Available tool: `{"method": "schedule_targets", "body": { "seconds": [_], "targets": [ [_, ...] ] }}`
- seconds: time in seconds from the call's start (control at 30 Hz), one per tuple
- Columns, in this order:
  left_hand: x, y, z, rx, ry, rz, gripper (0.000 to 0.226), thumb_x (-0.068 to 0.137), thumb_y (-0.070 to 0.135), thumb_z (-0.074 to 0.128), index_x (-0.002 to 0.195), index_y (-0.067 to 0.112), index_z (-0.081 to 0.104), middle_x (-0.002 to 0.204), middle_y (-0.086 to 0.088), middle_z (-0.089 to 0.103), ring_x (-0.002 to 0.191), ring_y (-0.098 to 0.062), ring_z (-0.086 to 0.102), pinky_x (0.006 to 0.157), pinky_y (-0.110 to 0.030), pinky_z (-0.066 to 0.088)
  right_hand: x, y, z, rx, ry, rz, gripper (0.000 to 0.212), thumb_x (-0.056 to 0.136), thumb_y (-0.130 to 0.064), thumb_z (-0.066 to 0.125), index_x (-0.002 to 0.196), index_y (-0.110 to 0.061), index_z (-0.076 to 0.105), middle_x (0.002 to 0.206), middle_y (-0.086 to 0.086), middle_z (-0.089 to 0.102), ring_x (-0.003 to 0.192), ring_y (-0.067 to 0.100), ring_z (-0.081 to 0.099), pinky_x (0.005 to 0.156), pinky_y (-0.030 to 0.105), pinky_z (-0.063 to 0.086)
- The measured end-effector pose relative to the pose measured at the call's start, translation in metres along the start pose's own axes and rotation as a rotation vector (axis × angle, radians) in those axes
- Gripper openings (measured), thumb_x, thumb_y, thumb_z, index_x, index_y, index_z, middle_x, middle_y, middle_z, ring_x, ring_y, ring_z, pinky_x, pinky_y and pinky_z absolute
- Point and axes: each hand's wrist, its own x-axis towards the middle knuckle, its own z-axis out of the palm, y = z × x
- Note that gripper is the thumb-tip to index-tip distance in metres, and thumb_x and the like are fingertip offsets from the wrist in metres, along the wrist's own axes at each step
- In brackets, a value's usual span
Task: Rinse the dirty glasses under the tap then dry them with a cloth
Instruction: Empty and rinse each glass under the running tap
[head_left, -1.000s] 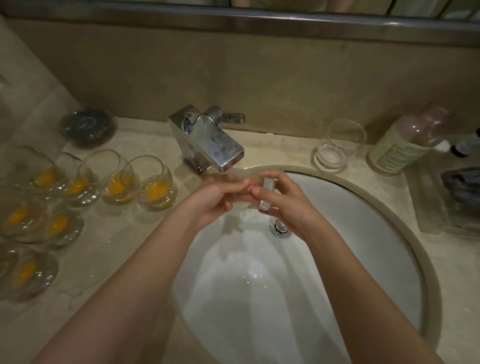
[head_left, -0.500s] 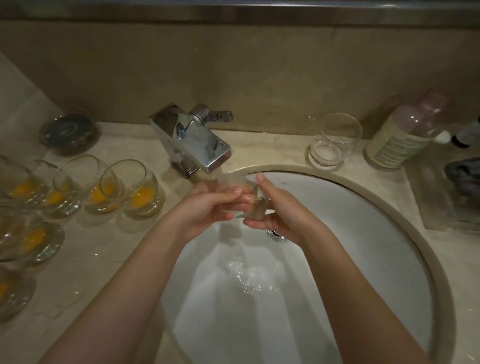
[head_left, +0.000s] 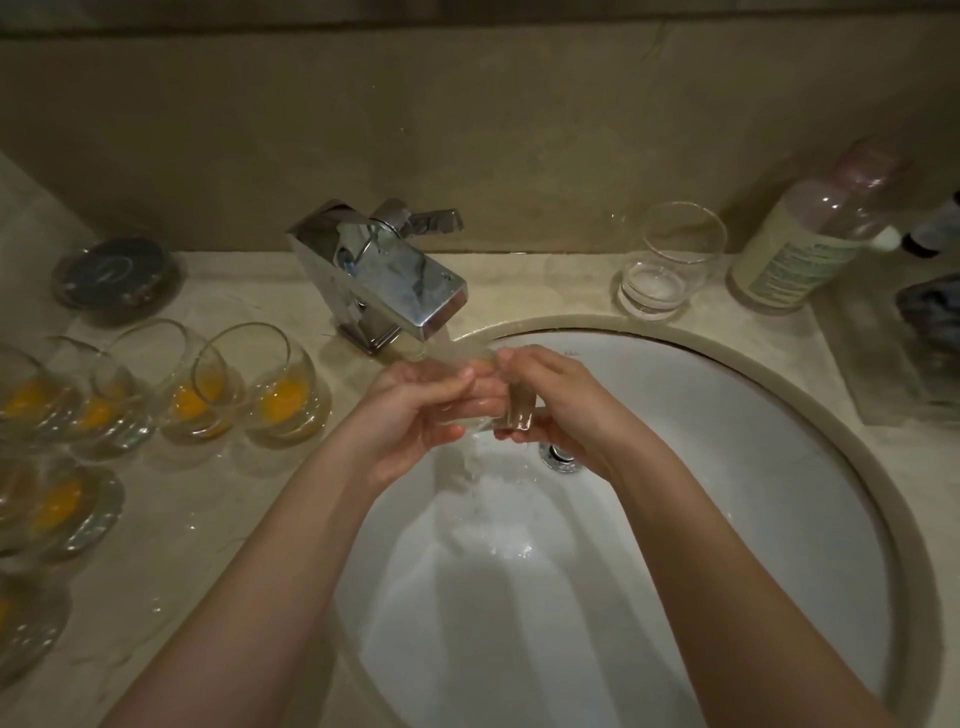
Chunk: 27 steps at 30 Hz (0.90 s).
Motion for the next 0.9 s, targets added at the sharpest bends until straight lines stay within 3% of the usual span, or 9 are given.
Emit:
{"method": "schedule_targets", "body": {
  "seconds": [0.13,0.3,0.4,0.5,0.6,0.7,0.77,0.83,0.9],
  "targets": [
    [-0.003,0.002,-0.004,0.026,-0.017,-0.006,0.03,0.071,0.016,0.064,0.099,0.006,0.071,0.084,-0.003,0.076,0.075,-0.011,0.074,0.04,-0.011,0.043,-0.003,0.003,-0.004,0.02,-0.012,-0.034,0.031,0.089,-0.02,0.068,0.119,-0.019,0.062,0.109,0.011,0.063,0.085,0.018,0.066,0.066,0.025,0.055],
    [-0.003,0.005,-0.002,0.036,-0.019,-0.001,0.029,0.073,0.017,0.064,0.099,0.008,0.07,0.088,-0.004,0.077,0.076,-0.01,0.074,0.041,-0.012,0.044,-0.007,0.0,0.001,0.143,-0.032,0.039,0.028,0.094,-0.038,0.059,0.117,-0.024,0.066,0.114,0.008,0.068,0.092,0.024,0.069,0.081,0.035,0.06],
    [-0.001,0.002,-0.002,-0.002,0.004,-0.012,0.027,0.072,0.015,0.064,0.097,0.005,0.069,0.082,-0.004,0.076,0.07,-0.012,0.074,0.04,-0.012,0.044,-0.008,0.004,0.005,0.123,0.018,-0.022,0.03,0.091,-0.024,0.066,0.121,-0.023,0.066,0.117,0.009,0.067,0.089,0.021,0.069,0.078,0.035,0.06],
    [0.0,-0.004,-0.004,-0.032,0.01,-0.018,0.017,0.071,0.015,0.063,0.08,0.012,0.077,0.077,-0.002,0.076,0.07,-0.012,0.074,0.04,-0.011,0.043,-0.012,0.008,0.004,0.059,0.045,-0.13,0.037,0.082,-0.01,0.074,0.117,-0.02,0.069,0.12,0.01,0.066,0.093,0.021,0.071,0.082,0.038,0.06],
    [-0.002,-0.008,-0.005,-0.03,-0.002,-0.008,0.018,0.071,0.016,0.064,0.084,0.013,0.076,0.081,-0.001,0.076,0.073,-0.01,0.074,0.041,-0.011,0.043,-0.015,0.009,0.003,0.061,0.09,-0.107,0.036,0.083,-0.019,0.074,0.119,-0.021,0.068,0.116,0.007,0.065,0.099,0.023,0.07,0.076,0.033,0.059],
    [-0.003,-0.008,-0.004,-0.014,-0.009,-0.01,0.014,0.082,0.01,0.062,0.093,0.011,0.072,0.082,0.0,0.076,0.072,-0.008,0.074,0.042,-0.011,0.044,-0.016,0.008,0.004,0.086,0.103,0.038,0.034,0.092,-0.04,0.061,0.113,-0.015,0.068,0.109,0.014,0.068,0.089,0.028,0.072,0.072,0.034,0.06],
    [-0.002,-0.009,-0.005,-0.006,0.0,-0.011,0.014,0.089,0.008,0.059,0.094,0.011,0.071,0.082,0.0,0.076,0.072,-0.008,0.073,0.043,-0.011,0.044,-0.015,0.007,0.006,0.084,0.086,0.047,0.031,0.094,-0.035,0.061,0.111,-0.009,0.068,0.107,0.019,0.068,0.08,0.029,0.071,0.069,0.036,0.06],
    [-0.002,-0.01,-0.007,-0.007,0.012,-0.005,0.015,0.091,0.007,0.058,0.092,0.012,0.072,0.081,0.001,0.076,0.073,-0.008,0.074,0.045,-0.011,0.045,-0.014,0.007,0.007,0.055,0.09,-0.018,0.021,0.091,-0.022,0.066,0.11,-0.012,0.068,0.098,0.012,0.065,0.076,0.022,0.068,0.068,0.034,0.06],
    [-0.001,-0.011,-0.007,0.0,0.009,-0.002,0.021,0.092,0.006,0.057,0.086,0.015,0.075,0.079,0.001,0.076,0.074,-0.008,0.074,0.046,-0.011,0.046,-0.014,0.006,0.006,0.019,0.088,-0.066,0.025,0.087,-0.014,0.07,0.112,-0.015,0.069,0.09,0.003,0.06,0.076,0.016,0.067,0.071,0.033,0.059]
  ]
}}
